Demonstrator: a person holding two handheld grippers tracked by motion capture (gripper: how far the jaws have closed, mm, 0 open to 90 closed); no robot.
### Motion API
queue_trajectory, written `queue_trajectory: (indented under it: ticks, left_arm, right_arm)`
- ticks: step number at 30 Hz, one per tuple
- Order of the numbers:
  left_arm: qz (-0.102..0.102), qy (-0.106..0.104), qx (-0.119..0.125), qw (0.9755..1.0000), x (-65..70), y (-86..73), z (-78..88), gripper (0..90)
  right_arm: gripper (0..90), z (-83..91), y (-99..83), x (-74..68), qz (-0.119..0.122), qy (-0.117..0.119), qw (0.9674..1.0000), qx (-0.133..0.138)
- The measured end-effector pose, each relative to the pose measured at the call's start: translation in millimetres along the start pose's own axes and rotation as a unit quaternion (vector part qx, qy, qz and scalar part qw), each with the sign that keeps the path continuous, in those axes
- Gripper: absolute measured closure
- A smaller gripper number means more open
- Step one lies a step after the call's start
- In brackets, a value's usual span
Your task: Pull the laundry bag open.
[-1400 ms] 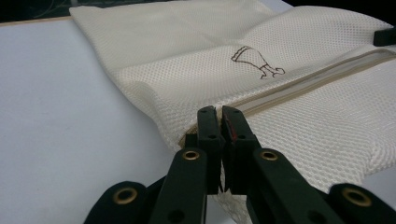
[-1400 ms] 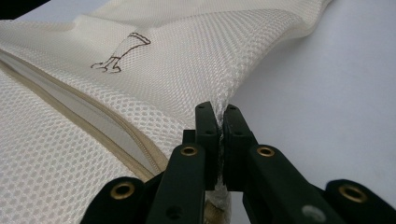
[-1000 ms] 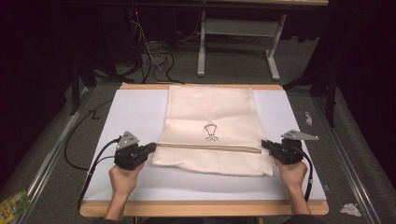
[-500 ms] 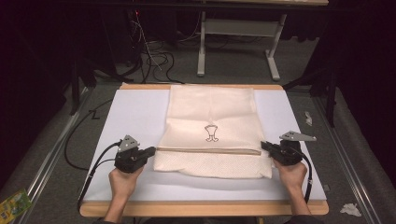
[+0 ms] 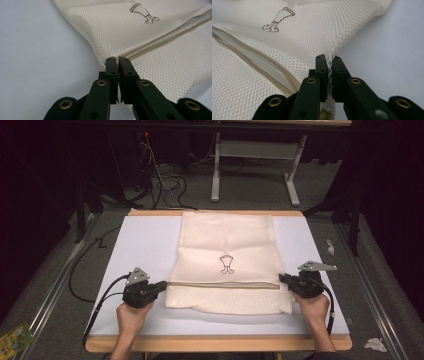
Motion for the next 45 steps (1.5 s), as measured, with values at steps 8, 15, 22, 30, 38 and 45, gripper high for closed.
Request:
queue_trajectory:
  ticks: [8,15,22,30,38,45]
  left_arm:
    - [-0.003,0.003,-0.013,0.9999,1.9,-2.3,-2.9,86.2]
    - [-0.004,0.005,-0.017,0.9998,3.8,-6.7,-7.5,85.4]
    - [-0.011,0.008,0.007,0.9999,3.3,-4.2,1.3,78.8]
    - [-0.004,0.019,0.061,0.9979,-0.6,11.9,14.8,64.2]
    - [0.003,0.040,0.090,0.9952,-9.7,21.9,30.2,57.6]
    - [0.018,0.047,0.111,0.9925,-16.9,26.1,39.9,56.8]
  right_arm:
    - [84.4,-5.2,-4.5,1.0,0.003,-0.004,0.9998,-0.021]
    - [74.6,-11.5,-12.6,3.1,-0.008,-0.003,0.9995,-0.031]
    - [67.1,-5.0,-9.6,5.1,0.001,-0.018,0.9998,-0.003]
    - [67.7,12.1,1.8,-2.5,0.019,-0.024,0.9985,0.045]
    - [67.1,29.5,5.5,8.4,0.013,-0.035,0.9961,0.080]
    - [67.1,46.0,5.8,20.1,-0.002,-0.043,0.9935,0.106]
Point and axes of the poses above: each handheld gripper's, and its own axes: z roughly backward along the jaws, y roughly out of its top, x roughly to its right, the point moved 7 cm from there along -z, roughly forward along the jaws, and after that the axes turned 3 degrees about y, right-handed, at the moved point
